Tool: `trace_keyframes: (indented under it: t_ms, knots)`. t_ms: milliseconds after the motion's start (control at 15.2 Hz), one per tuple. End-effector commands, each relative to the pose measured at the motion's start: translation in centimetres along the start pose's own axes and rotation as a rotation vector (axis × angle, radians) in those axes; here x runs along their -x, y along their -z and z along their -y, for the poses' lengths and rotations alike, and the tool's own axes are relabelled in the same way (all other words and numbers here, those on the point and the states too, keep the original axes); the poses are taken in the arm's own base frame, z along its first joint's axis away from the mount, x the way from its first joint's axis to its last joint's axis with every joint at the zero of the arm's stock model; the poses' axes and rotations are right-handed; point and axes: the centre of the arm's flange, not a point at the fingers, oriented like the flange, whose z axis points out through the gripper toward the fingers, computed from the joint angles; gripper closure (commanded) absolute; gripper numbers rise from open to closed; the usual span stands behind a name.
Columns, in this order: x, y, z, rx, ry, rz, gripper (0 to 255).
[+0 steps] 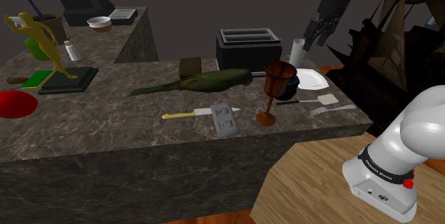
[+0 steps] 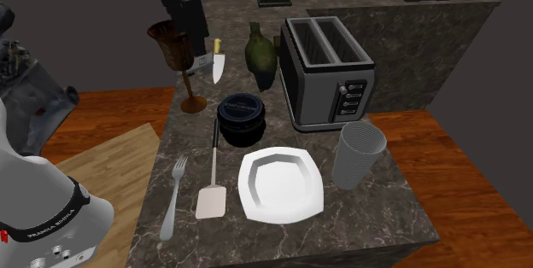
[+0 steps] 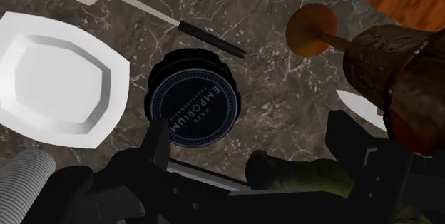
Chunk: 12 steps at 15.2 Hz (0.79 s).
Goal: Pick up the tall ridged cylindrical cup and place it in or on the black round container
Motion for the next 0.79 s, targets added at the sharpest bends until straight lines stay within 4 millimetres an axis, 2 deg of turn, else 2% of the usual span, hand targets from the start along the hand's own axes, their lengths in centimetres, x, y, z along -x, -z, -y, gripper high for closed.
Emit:
trace_keyframes:
  t_ms: [0,726]
  knots:
    - [-1.5,-1.4,-1.8,0.017,-0.010,-0.012,0]
    - [-9.3,-6.5,-10.9,0.105,-0.070,-0.070,0]
